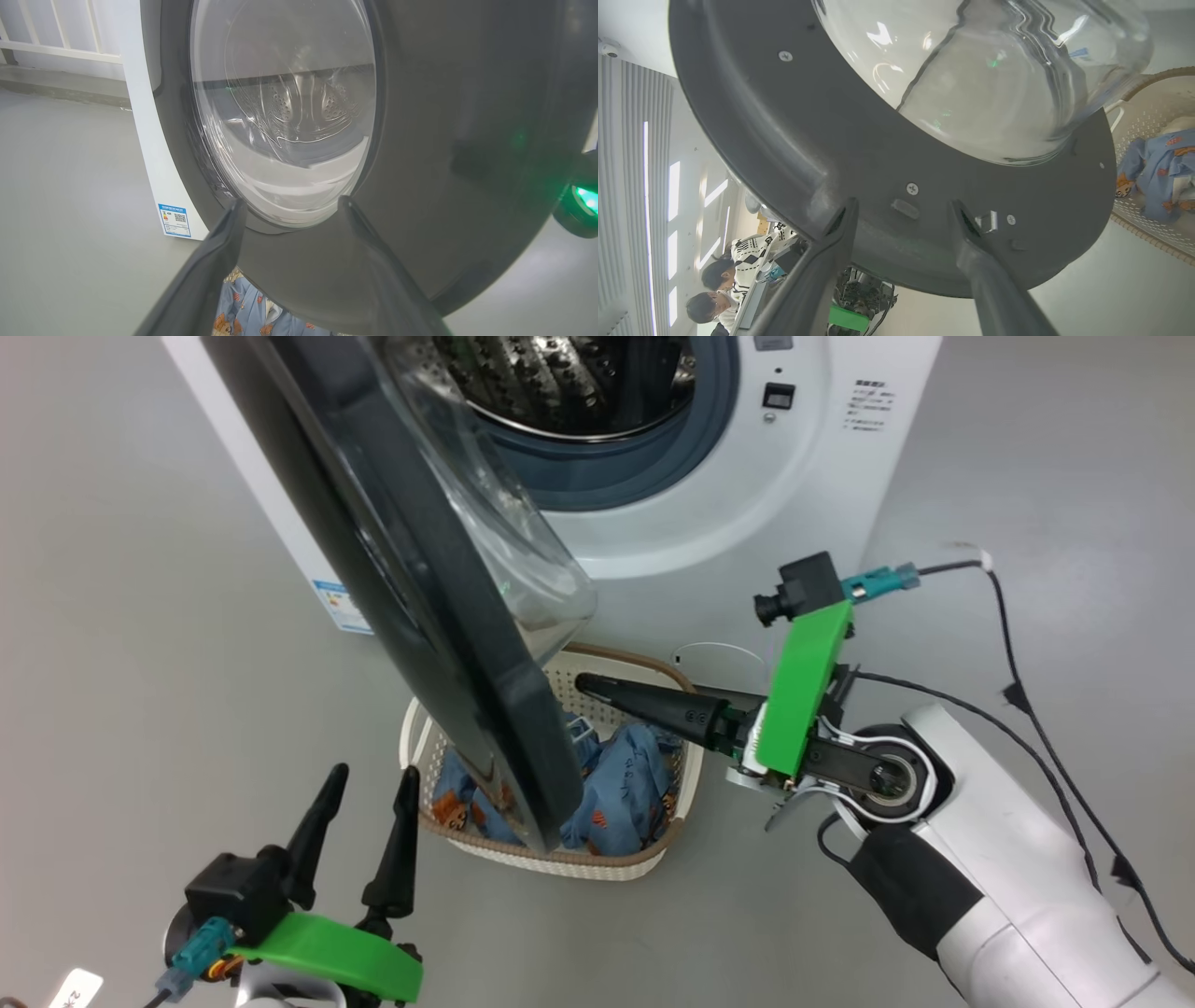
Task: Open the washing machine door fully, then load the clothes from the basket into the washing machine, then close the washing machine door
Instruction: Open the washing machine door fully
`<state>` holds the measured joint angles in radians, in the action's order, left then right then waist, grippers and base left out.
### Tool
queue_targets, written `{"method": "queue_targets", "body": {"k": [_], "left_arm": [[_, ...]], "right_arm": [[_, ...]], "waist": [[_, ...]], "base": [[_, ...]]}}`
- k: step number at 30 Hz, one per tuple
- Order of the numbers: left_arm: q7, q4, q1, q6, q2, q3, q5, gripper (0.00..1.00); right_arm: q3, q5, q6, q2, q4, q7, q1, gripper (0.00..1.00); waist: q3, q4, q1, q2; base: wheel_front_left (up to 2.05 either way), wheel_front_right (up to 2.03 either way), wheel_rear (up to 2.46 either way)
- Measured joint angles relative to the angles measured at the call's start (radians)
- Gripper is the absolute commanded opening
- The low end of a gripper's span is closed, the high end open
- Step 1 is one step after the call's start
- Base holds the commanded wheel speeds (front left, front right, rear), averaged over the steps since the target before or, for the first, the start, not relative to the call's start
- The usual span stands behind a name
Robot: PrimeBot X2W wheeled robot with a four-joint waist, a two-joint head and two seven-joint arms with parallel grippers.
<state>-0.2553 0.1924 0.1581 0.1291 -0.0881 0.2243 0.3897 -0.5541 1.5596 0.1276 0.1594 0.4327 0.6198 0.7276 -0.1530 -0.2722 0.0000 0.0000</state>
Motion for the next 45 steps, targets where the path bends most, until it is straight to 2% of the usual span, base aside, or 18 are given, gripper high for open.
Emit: {"method": "queue_targets", "body": {"k": [25,33,45], "left_arm": [[0.000,0.005,-0.105,0.000,-0.049,-0.066,0.003,1.00],[0.000,0.000,-0.139,0.000,-0.053,-0.093,0.002,1.00],[0.000,0.000,-0.163,0.000,-0.051,-0.109,0.001,1.00]], "right_arm": [[0.014,-0.046,0.000,0.189,-0.017,-0.245,-0.303,1.00],[-0.001,-0.095,0.000,0.251,0.013,-0.399,-0.390,1.00],[-0.103,-0.197,0.000,0.305,0.075,-0.632,-0.443,1.00]], "waist": [[0.105,0.150,0.0000,0.0000],[0.125,0.193,0.0000,0.0000],[0.135,0.209,0.0000,0.0000]], "base": [[0.00,0.00,0.00],[0.00,0.00,0.00],[0.00,0.00,0.00]]}}
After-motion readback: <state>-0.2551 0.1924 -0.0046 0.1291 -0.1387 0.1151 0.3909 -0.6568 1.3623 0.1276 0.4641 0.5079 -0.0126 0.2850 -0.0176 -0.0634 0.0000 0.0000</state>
